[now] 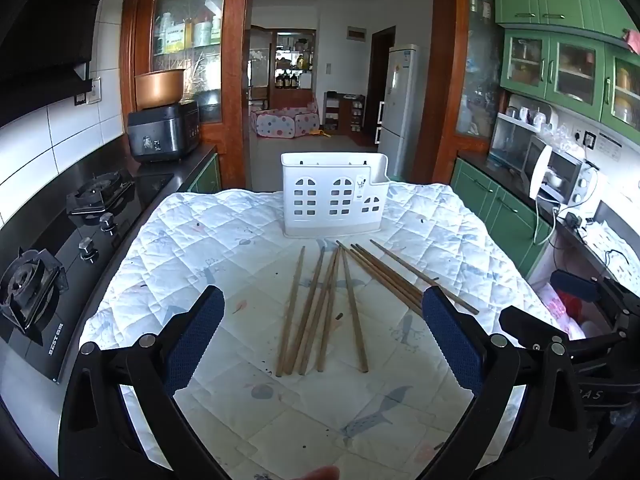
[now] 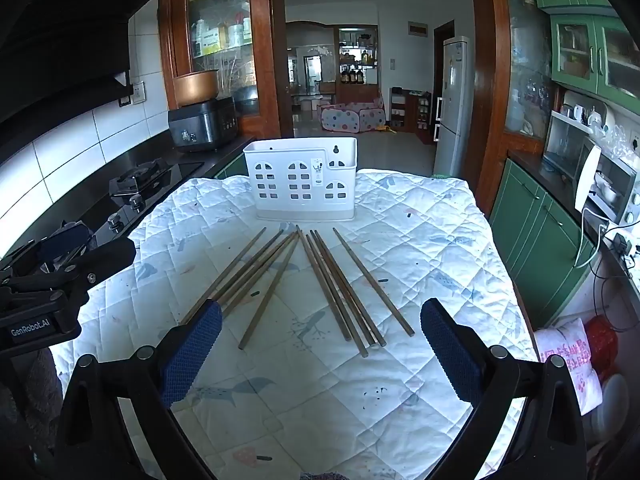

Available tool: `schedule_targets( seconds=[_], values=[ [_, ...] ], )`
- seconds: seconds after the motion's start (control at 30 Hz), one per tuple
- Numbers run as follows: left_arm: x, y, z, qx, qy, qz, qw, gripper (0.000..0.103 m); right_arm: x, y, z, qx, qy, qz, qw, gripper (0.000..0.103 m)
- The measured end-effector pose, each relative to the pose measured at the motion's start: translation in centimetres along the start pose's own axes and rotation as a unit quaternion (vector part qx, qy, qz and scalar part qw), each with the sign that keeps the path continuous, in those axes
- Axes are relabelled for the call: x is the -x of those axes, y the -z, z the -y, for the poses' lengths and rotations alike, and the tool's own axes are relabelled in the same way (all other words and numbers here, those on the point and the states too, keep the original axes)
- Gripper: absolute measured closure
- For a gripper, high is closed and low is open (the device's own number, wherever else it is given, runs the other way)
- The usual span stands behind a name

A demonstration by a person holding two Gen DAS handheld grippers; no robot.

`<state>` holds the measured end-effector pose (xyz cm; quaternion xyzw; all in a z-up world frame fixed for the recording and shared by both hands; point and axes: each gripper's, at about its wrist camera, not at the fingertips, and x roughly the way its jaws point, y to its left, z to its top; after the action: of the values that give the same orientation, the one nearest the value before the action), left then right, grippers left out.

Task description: Organize utensils

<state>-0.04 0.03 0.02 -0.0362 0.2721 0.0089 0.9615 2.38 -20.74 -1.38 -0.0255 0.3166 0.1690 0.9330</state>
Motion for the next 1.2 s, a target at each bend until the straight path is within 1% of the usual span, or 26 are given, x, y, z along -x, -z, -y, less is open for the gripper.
schedule_targets(
  seconds=[0.27,0.6,0.67,1.2],
  values=[
    [0.0,0.0,0.0,-0.002,0.001,-0.004,1.0000,0.005,0.2,-0.1,0.1,-0.001,0.000,0.001,1.000,0.007],
    [-0.1,0.5,-1.7,-0.003,-0.002,-0.005,1.0000,0.006,0.3,-0.2,0.2,-0.002,0.000,0.002,1.000,0.007],
    [-0.3,0.1,-0.2,-0.007,-0.005,-0.008,0.9999,0.006,0.4,-0.2,0.2,-0.001,0.001,0.003,1.000,0.007],
    [0.0,-0.2,-0.2,-0.012,-0.018,-0.010,0.9997,0.006,0.5,-0.1,-0.1,0.000,0.002,0.005,1.000,0.007]
  ],
)
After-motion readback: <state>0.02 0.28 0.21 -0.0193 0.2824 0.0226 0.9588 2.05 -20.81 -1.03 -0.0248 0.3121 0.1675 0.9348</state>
